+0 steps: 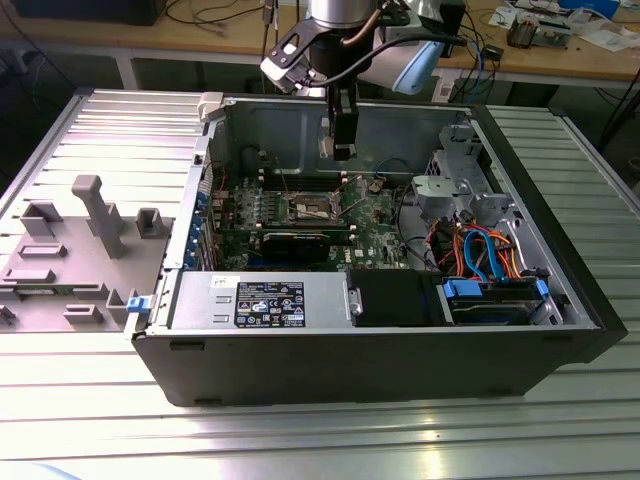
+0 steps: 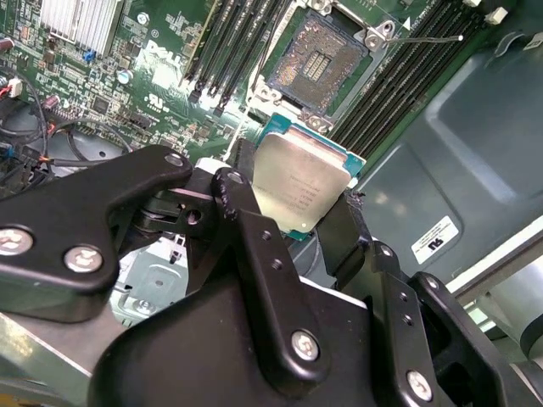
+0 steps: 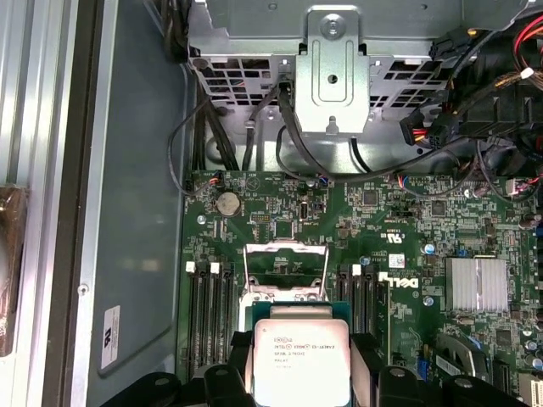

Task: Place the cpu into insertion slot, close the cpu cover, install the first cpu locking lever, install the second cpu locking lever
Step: 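Place the cpu into insertion slot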

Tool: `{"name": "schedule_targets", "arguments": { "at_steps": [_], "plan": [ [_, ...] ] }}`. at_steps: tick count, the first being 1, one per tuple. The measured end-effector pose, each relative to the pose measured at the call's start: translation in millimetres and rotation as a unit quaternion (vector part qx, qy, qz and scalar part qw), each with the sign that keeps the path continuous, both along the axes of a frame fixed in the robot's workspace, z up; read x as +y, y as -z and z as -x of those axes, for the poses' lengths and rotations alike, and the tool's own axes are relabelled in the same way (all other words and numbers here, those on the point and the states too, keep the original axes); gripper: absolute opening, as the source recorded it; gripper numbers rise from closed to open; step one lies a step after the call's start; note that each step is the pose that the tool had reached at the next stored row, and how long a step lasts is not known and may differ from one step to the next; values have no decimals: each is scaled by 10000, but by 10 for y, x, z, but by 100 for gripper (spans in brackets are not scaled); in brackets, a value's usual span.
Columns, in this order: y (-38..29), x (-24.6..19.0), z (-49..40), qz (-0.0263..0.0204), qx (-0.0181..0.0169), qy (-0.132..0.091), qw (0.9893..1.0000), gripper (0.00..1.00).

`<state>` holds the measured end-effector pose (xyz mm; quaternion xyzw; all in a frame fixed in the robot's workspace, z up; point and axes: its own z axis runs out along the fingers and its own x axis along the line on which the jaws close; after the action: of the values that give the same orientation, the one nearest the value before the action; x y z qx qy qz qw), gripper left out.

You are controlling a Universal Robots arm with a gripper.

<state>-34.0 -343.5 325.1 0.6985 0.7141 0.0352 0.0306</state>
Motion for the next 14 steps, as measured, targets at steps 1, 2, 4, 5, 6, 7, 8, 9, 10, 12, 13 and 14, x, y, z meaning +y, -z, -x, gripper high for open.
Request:
{"name": "schedule_targets", "arguments": {
  "at_steps": [1,2,4,5,6,7,8,9,10,12,13,14],
  "plan": [
    [0,0,0,0,0,0,10000,54],
    [2,0,0,0,0,0,10000,54],
    [7,0,0,0,0,0,10000,54],
    [10,0,0,0,0,0,10000,54],
    [12,0,0,0,0,0,10000,54],
    [13,0,0,0,0,0,10000,54],
    [15,0,0,0,0,0,10000,54],
    [17,0,0,0,0,0,10000,54],
    [19,0,0,0,0,0,10000,54],
    [24,0,0,0,0,0,10000,54],
    [26,0,0,0,0,0,10000,54],
    [29,0,0,0,0,0,10000,54]
  ]
}}
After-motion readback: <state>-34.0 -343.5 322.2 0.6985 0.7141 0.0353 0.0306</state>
